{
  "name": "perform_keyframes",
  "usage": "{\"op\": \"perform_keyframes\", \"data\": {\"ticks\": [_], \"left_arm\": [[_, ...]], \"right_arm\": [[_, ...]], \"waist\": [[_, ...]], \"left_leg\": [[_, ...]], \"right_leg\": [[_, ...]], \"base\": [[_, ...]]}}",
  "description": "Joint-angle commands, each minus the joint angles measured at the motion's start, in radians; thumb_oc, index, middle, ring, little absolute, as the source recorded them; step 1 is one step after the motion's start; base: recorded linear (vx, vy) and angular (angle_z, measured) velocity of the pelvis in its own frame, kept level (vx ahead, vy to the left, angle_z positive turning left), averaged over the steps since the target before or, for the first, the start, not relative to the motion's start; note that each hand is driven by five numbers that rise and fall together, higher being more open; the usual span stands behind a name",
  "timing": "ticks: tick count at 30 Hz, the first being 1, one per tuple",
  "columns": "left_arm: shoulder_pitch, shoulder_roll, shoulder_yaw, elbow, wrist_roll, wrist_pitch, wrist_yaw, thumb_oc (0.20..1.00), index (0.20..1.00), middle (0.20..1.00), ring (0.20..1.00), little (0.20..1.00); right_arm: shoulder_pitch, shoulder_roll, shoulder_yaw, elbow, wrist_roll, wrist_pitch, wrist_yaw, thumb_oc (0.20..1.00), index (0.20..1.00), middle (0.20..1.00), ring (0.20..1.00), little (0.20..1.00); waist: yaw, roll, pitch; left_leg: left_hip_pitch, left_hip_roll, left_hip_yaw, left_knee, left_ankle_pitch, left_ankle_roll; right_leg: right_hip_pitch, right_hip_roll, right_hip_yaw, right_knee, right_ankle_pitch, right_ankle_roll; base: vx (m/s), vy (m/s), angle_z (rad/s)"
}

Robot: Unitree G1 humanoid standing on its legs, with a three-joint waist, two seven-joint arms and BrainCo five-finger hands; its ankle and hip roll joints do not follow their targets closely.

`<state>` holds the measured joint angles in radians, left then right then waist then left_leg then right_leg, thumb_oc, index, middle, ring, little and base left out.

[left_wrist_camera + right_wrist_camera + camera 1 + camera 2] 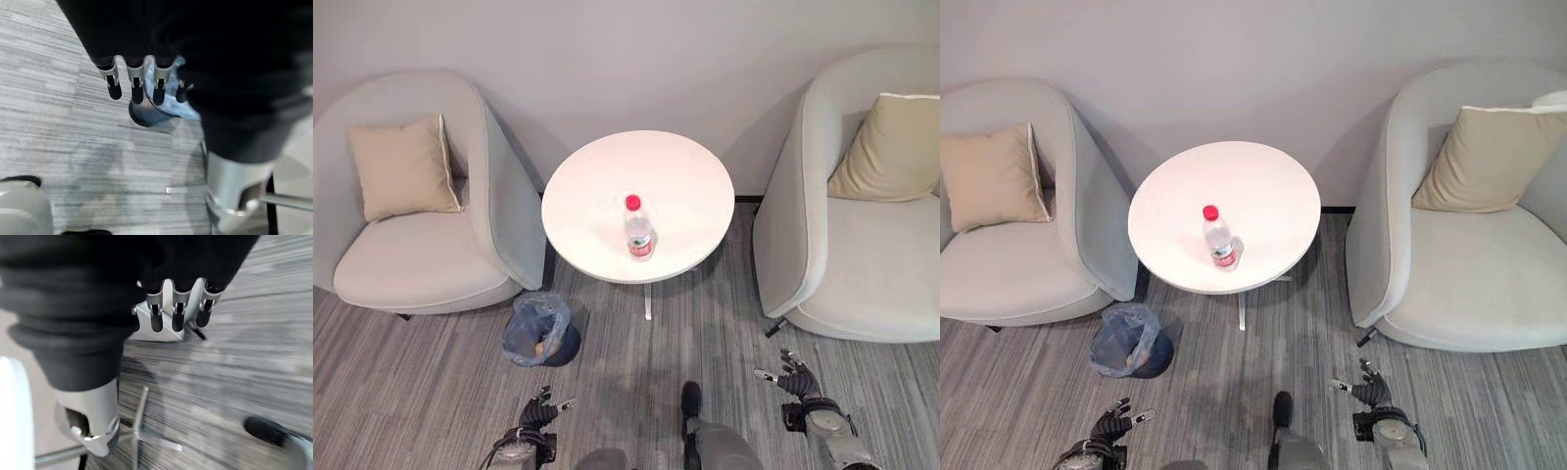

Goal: Gather garbage on tea table into small bin, then transfer packed bag to large trash can.

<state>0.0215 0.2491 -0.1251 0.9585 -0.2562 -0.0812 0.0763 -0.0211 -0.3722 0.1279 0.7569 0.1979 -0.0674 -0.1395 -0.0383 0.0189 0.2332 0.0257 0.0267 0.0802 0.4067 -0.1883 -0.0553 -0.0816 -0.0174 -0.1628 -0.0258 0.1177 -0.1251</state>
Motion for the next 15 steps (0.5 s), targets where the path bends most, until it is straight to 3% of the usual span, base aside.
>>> {"op": "perform_keyframes", "data": {"ticks": [1, 2, 3, 7, 11, 12, 15], "left_arm": [[-0.029, 0.034, -0.026, -0.005, 0.007, -0.020, -0.002, 1.000, 1.000, 1.000, 1.000, 1.000], [-0.030, 0.035, -0.031, -0.008, 0.011, -0.018, -0.004, 1.000, 1.000, 1.000, 1.000, 1.000], [-0.032, 0.037, -0.038, -0.015, 0.017, -0.016, -0.005, 1.000, 1.000, 1.000, 1.000, 1.000], [-0.030, 0.043, -0.036, -0.019, 0.032, -0.016, -0.001, 1.000, 1.000, 1.000, 1.000, 1.000], [-0.009, 0.048, -0.011, -0.018, 0.031, -0.017, 0.003, 1.000, 1.000, 1.000, 1.000, 1.000], [0.008, 0.066, 0.018, -0.011, 0.034, -0.023, 0.005, 1.000, 1.000, 1.000, 1.000, 1.000], [0.018, 0.082, 0.034, -0.015, 0.041, -0.025, 0.004, 1.000, 1.000, 1.000, 1.000, 1.000]], "right_arm": [[0.022, -0.053, -0.005, -0.024, 0.017, -0.023, -0.010, 1.000, 1.000, 1.000, 1.000, 1.000], [0.022, -0.057, -0.006, -0.028, 0.013, -0.021, -0.013, 1.000, 1.000, 1.000, 1.000, 1.000], [0.027, -0.069, -0.007, -0.046, -0.004, -0.023, -0.017, 1.000, 1.000, 1.000, 1.000, 1.000], [0.040, -0.089, -0.003, -0.117, -0.047, -0.026, -0.023, 1.000, 1.000, 1.000, 1.000, 1.000], [0.049, -0.102, -0.002, -0.215, -0.075, -0.035, -0.003, 1.000, 1.000, 1.000, 1.000, 1.000], [0.037, -0.129, 0.010, -0.296, -0.119, -0.044, 0.021, 1.000, 1.000, 1.000, 1.000, 1.000], [0.032, -0.146, 0.016, -0.358, -0.141, -0.045, 0.038, 1.000, 1.000, 1.000, 1.000, 1.000]], "waist": [[-0.019, -0.012, -0.023], [-0.017, -0.014, -0.024], [-0.010, -0.020, -0.017], [0.005, -0.025, -0.007], [0.014, -0.016, -0.015], [0.022, -0.015, -0.020], [0.031, -0.017, -0.031]], "left_leg": [[-0.027, 0.060, 0.018, -0.161, 0.082, -0.012], [-0.044, 0.059, 0.023, -0.179, 0.080, -0.012], [-0.097, 0.063, 0.031, -0.217, 0.120, -0.020], [-0.148, 0.089, 0.048, -0.262, 0.195, -0.038], [-0.119, 0.078, 0.030, -0.293, 0.180, -0.030], [-0.104, 0.051, 0.017, -0.278, 0.158, -0.017], [-0.089, 0.038, 0.027, -0.277, 0.137, -0.004]], "right_leg": [[-0.017, -0.058, -0.012, 0.082, -0.150, 0.201], [-0.008, -0.060, -0.015, 0.081, -0.159, 0.199], [0.015, -0.063, -0.020, 0.080, -0.172, 0.195], [0.065, -0.065, -0.030, 0.083, -0.195, 0.196], [0.087, -0.064, -0.016, 0.116, -0.218, 0.203], [0.085, -0.083, 0.006, 0.162, -0.221, 0.215], [0.091, -0.096, 0.016, 0.164, -0.223, 0.224]], "base": [[0.10, -0.003, 0.02], [0.13, 0.018, -0.02], [0.17, 0.032, -0.09], [0.14, 0.067, 0.04], [0.17, 0.184, 0.04], [0.14, 0.220, -0.21], [0.13, 0.189, -0.09]]}}
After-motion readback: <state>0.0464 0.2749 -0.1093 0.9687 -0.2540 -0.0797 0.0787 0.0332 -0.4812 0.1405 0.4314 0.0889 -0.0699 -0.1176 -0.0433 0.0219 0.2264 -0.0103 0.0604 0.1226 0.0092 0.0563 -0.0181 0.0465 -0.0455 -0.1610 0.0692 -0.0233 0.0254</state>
